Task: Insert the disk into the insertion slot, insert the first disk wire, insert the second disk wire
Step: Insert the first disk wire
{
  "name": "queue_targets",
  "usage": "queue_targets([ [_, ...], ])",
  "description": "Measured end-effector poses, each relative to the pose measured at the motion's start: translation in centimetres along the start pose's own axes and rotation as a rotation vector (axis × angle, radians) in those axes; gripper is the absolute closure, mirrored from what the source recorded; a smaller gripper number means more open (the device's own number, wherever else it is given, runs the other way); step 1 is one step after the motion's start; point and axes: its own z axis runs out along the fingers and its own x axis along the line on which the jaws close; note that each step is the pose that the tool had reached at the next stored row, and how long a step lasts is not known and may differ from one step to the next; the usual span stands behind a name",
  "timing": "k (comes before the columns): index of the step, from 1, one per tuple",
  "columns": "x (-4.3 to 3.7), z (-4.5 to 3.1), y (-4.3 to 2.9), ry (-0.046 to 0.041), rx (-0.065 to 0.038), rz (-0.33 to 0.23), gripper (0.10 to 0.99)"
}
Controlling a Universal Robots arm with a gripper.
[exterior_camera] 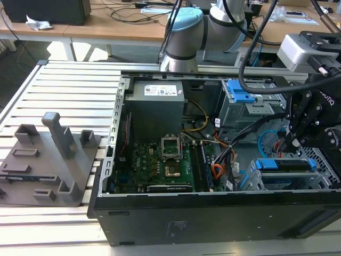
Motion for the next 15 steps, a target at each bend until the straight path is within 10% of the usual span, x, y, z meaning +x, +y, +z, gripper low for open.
queue_targets([
  [5,0.00,0.00,-0.01,0.0000,0.000,0.000,0.973],
  [12,0.00,0.00,-0.01,0.0001,0.000,0.000,0.725],
  [15,-0.35,-0.04,-1.01,-0.0001,0.000,0.000,0.725],
])
